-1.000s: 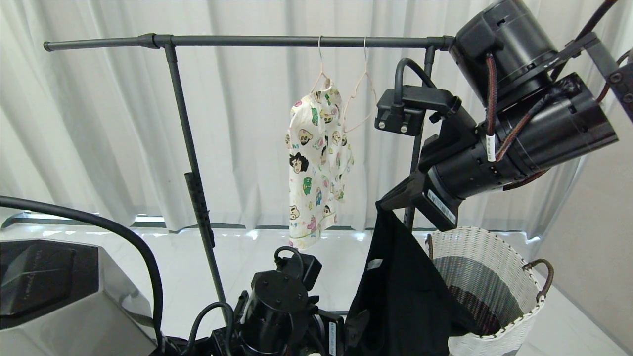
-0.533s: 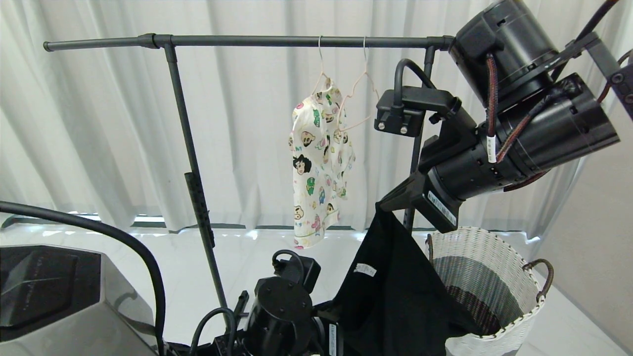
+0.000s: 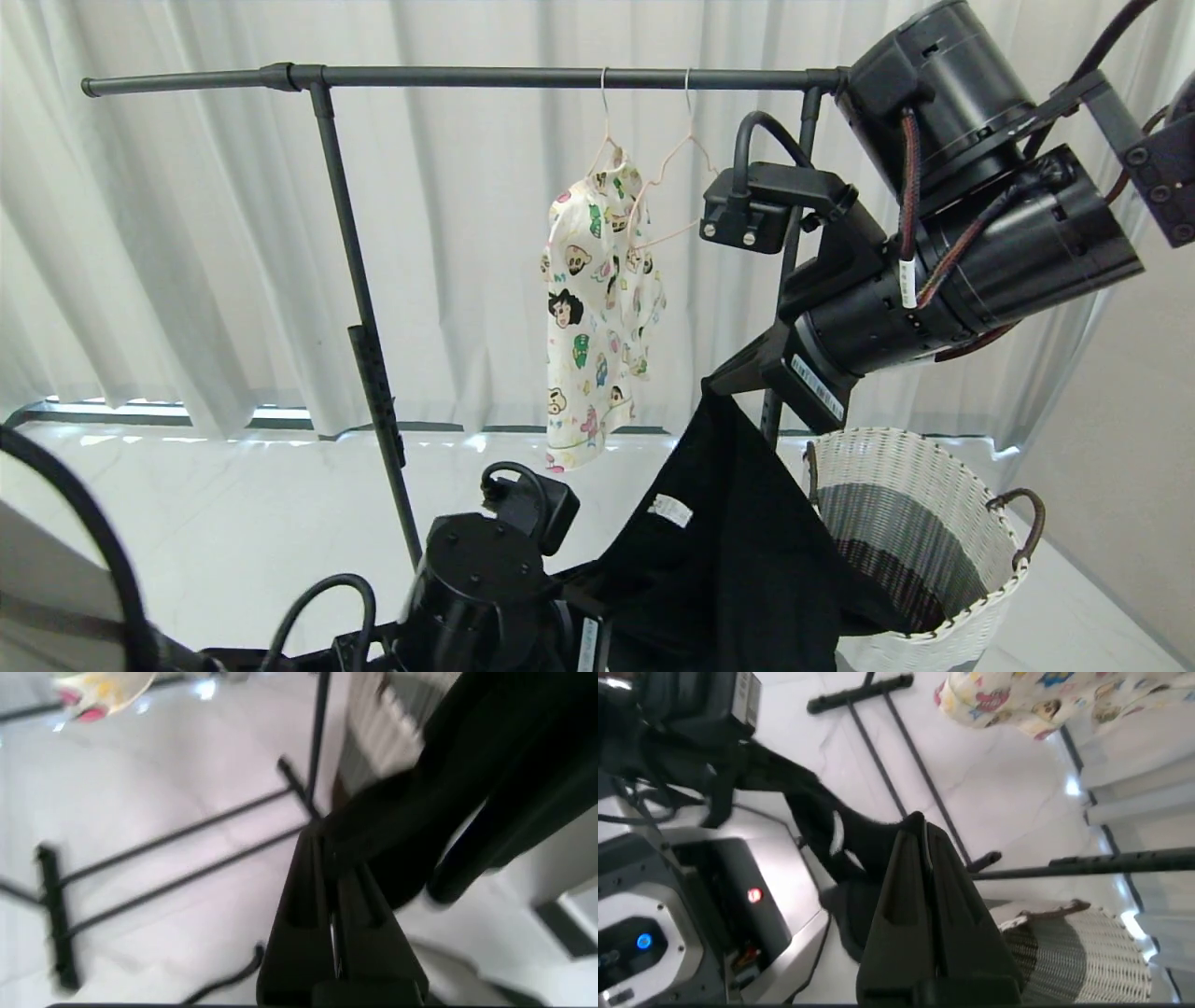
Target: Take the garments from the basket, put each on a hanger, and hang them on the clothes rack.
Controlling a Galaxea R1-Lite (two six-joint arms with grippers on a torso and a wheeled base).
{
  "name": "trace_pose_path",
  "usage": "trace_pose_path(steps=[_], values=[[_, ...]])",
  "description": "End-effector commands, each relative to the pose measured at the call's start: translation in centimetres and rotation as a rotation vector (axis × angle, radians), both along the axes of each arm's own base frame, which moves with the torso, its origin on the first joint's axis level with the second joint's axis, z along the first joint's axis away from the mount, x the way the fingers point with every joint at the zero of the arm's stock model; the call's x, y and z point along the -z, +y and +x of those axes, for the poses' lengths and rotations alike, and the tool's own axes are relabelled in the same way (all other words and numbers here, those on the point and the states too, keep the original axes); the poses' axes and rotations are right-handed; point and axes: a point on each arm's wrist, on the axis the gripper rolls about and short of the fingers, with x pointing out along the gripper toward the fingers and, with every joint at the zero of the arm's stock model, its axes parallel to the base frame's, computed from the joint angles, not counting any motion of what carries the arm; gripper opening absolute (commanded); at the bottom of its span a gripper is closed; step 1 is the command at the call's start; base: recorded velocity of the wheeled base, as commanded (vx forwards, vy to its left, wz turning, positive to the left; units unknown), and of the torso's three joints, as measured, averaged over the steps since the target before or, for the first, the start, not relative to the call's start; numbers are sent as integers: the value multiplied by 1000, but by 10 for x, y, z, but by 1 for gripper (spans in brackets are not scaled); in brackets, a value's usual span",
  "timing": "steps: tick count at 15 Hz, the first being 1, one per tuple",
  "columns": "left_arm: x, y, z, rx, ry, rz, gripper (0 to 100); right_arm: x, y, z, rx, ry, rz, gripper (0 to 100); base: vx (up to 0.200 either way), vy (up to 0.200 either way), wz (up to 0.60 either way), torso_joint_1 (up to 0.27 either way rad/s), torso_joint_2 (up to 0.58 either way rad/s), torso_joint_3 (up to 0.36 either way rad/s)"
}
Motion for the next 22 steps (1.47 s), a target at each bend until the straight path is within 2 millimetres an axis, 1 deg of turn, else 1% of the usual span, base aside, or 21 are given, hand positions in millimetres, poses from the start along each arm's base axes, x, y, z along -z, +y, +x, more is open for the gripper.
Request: trace_pose_path(steps=[1, 3, 4, 5, 7, 8, 10, 12, 15, 16, 17, 19, 20, 22], values=[[-79, 30, -3, -25, -45, -86, 0, -1, 5, 1, -9, -20, 22, 0, 0, 0, 0, 0, 0, 0], [-133, 44, -3, -64, -51, -93, 0, -4, 21, 5, -14, -67, 110, 0, 0, 0, 0, 0, 0, 0], [-157, 54, -7, -89, -45, -86, 0, -7, 30, 3, -16, -82, 168, 0, 0, 0, 0, 0, 0, 0], [-177, 62, -10, -106, -49, -88, 0, -10, 32, 1, -13, -94, 186, 0, 0, 0, 0, 0, 0, 0], [-206, 73, -22, -108, -65, -99, 0, -18, 26, -4, 30, -132, 190, 0, 0, 0, 0, 0, 0, 0], [-215, 76, -28, -97, -67, -91, 0, -23, 21, -6, 44, -139, 203, 0, 0, 0, 0, 0, 0, 0], [-224, 76, -36, -69, -75, -65, 0, -34, 9, -10, 76, -169, 224, 0, 0, 0, 0, 0, 0, 0], [-232, 76, -37, -85, -136, -24, 0, -49, -11, -16, 132, -212, 248, 0, 0, 0, 0, 0, 0, 0], [-240, 77, -37, -56, -215, 58, 0, -61, -37, -20, 193, -224, 246, 0, 0, 0, 0, 0, 0, 0], [-243, 75, -38, -35, -234, 69, 0, -63, -49, -26, 207, -210, 226, 0, 0, 0, 0, 0, 0, 0], [-247, 69, -40, -5, -244, 58, 0, -64, -58, -29, 219, -198, 210, 0, 0, 0, 0, 0, 0, 0], [-252, 48, -46, 92, -251, 42, 0, -66, -69, -34, 236, -198, 210, 0, 0, 0, 0, 0, 0, 0], [-252, 33, -45, 121, -250, 50, 0, -68, -76, -37, 246, -203, 213, 0, 0, 0, 0, 0, 0, 0], [-252, 16, -32, 55, -267, 93, 0, -71, -87, -41, 266, -213, 221, 0, 0, 0, 0, 0, 0, 0]])
